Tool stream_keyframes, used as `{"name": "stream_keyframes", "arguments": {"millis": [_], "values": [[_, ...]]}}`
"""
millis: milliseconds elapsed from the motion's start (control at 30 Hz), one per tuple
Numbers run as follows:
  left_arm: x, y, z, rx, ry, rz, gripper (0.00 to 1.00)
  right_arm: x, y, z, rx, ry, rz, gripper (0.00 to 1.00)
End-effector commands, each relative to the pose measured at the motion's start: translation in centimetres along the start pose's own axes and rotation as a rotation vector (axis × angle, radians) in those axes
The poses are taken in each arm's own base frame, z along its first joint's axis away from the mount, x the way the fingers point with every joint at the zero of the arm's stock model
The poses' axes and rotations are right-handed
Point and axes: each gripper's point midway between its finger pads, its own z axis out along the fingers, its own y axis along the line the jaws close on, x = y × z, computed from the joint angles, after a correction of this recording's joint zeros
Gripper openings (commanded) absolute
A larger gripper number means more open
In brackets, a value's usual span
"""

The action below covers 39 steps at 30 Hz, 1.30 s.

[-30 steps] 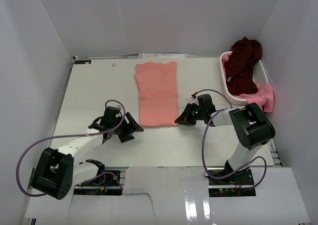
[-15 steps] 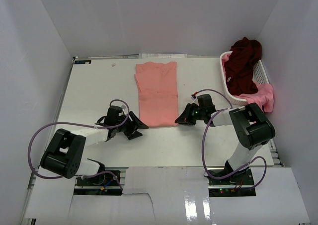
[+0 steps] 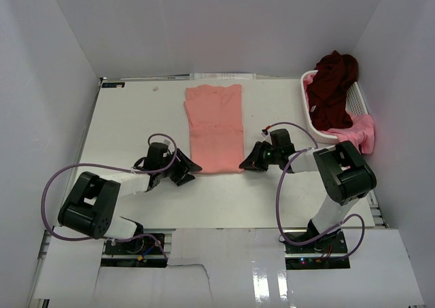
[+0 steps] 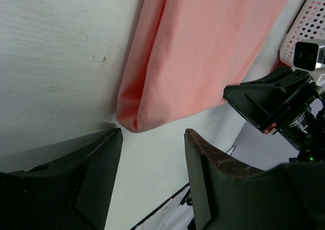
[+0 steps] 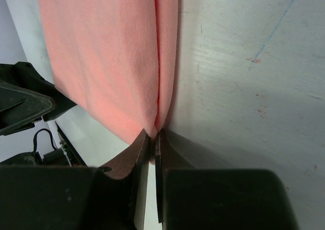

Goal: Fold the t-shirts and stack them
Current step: Grab one side of the 2/3 rectangular tshirt with both arms

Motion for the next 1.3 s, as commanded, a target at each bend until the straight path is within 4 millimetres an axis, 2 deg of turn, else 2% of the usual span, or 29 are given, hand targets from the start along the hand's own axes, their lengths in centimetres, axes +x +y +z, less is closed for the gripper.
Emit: {"name": "stream_keyframes", "arguments": {"millis": [0,100,233,500,533,567,633,700,867,1000,1067,1233,1267], "values": [[-0.7,5.5,-0.2,-0.221,-0.082,-0.031,0.64,0.2,-1.2,-0.1,0.056,-0.001,-0.011,0.08],[-0.9,5.6,-0.2,-0.221,-0.093,-0.035,0.62,0.2,-1.1,-0.1,0.054,-0.001,-0.013,0.08],[-1.0,6.5,0.2,-0.256,-0.099,-0.049,0.51,0.1,-1.0,-0.2,0.051,-0.004,-0.011,0.08],[-1.0,7.7,0.7,-0.284,-0.109,-0.062,0.43,0.1,-0.9,-0.2,0.045,-0.006,-0.013,0.08],[-1.0,7.8,0.7,-0.286,-0.11,-0.062,0.39,0.2,-0.9,-0.2,0.047,-0.004,-0.011,0.08],[-1.0,7.9,0.6,-0.287,-0.114,-0.063,0.28,0.1,-0.9,-0.2,0.046,-0.005,-0.012,0.08],[-0.9,8.0,0.5,-0.287,-0.114,-0.062,0.17,0.2,-0.9,-0.2,0.044,-0.003,-0.013,0.08],[-1.0,7.8,0.4,-0.282,-0.114,-0.051,0.0,0.1,-0.8,-0.3,0.045,-0.006,-0.019,0.08],[-0.9,6.7,0.1,-0.253,-0.093,-0.004,0.0,0.7,-0.6,-0.7,0.045,0.021,-0.027,0.08],[-0.1,6.1,-0.8,-0.214,-0.073,0.003,0.0,1.8,-0.6,-1.3,0.054,0.04,-0.012,0.08],[0.8,6.2,-1.5,-0.192,-0.058,0.002,0.0,2.1,-0.4,-1.7,0.049,0.041,-0.016,0.08],[2.9,6.4,-2.7,-0.151,-0.014,0.006,0.0,4.4,-0.7,-2.8,0.059,0.094,-0.005,0.08],[3.9,6.9,-3.1,-0.162,0.013,-0.002,0.0,4.6,-0.5,-3.1,0.057,0.098,-0.02,0.08]]}}
